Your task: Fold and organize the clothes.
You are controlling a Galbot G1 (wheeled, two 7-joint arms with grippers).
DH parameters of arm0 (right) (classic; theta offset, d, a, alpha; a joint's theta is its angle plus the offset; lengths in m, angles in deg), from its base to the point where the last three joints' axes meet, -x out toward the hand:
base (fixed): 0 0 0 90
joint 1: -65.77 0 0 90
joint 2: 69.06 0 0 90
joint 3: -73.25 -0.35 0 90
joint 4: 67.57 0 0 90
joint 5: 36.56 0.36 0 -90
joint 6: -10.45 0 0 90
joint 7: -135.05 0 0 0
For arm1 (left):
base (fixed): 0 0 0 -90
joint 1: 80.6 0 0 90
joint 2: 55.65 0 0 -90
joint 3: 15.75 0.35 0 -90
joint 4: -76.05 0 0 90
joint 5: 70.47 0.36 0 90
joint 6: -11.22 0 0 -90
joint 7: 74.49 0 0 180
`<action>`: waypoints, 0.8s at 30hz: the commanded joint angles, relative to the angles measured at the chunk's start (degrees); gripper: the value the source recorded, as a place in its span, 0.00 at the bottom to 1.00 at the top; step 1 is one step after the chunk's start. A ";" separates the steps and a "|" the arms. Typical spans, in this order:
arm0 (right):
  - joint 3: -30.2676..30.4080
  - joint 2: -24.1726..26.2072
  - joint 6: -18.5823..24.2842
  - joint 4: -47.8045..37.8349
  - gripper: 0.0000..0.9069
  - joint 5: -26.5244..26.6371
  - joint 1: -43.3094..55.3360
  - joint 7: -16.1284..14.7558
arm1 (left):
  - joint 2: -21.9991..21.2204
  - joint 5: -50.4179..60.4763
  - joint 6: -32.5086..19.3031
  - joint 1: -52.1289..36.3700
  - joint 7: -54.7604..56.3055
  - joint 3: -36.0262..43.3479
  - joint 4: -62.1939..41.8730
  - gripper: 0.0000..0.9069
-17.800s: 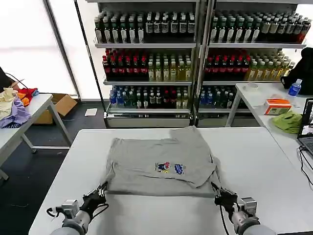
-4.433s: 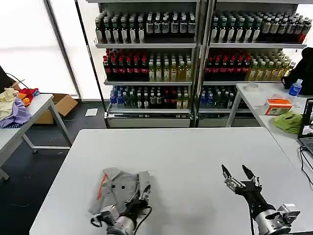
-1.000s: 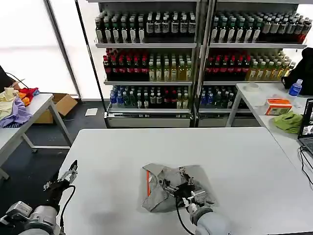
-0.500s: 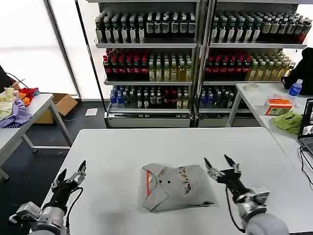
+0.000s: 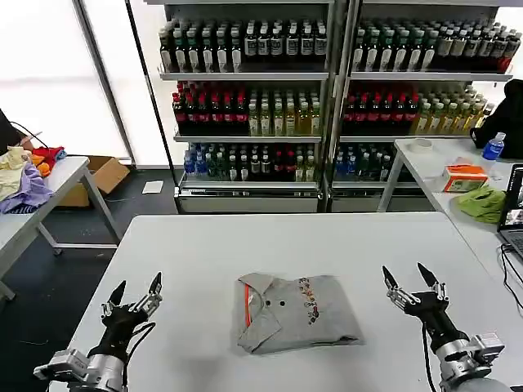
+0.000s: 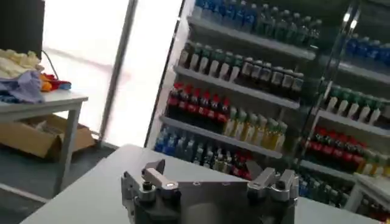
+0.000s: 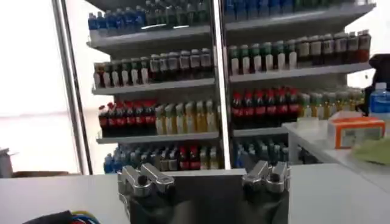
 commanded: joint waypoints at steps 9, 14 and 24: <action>-4.18 -1.59 6.71 -1.14 1.00 0.81 -4.91 -2.37 | -4.22 15.07 -7.19 2.33 -8.57 2.91 0.58 1.00; -3.99 -1.25 7.18 -0.50 1.00 0.62 -5.65 -3.09 | -5.82 17.65 -10.00 3.38 -10.00 2.62 0.19 1.00; -3.07 -1.47 7.83 -1.13 1.00 1.32 -5.47 -3.69 | -6.39 22.98 -16.29 4.72 -11.49 0.50 -1.29 1.00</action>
